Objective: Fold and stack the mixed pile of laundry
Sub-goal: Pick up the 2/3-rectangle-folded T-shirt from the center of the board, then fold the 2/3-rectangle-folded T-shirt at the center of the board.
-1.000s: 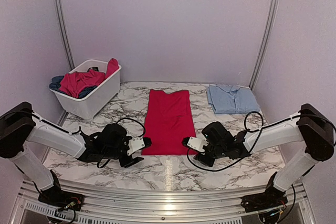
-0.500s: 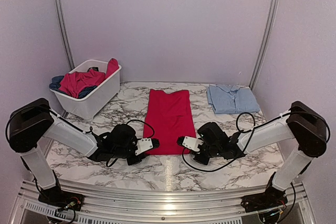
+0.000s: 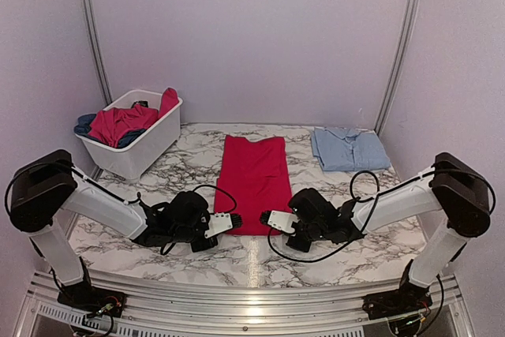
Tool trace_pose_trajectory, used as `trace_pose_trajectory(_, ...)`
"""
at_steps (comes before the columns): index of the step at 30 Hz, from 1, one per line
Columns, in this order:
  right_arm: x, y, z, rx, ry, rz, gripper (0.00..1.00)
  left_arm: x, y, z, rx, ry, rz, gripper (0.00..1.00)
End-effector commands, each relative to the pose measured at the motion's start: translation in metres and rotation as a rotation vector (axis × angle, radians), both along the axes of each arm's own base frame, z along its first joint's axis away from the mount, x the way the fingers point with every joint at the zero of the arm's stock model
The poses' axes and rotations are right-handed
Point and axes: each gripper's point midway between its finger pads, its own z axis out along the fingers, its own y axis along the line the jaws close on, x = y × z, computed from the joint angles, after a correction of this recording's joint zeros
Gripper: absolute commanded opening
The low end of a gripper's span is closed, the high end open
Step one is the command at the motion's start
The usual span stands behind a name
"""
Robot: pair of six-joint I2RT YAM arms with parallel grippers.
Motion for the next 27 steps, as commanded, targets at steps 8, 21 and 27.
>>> trace_pose_trajectory(8,-0.086,0.03,0.042,0.019,0.048,0.001,0.0,-0.068,0.0,0.068,-0.17,0.044,-0.025,0.0)
trace_pose_trajectory(21,-0.032,0.009,0.105,0.167,-0.004,-0.199,0.0,-0.021,0.01,0.109,-0.231,-0.047,0.101,0.0)
trace_pose_trajectory(27,0.026,0.002,0.121,0.204,-0.054,-0.264,0.0,0.035,0.009,0.129,-0.253,-0.12,0.191,0.0)
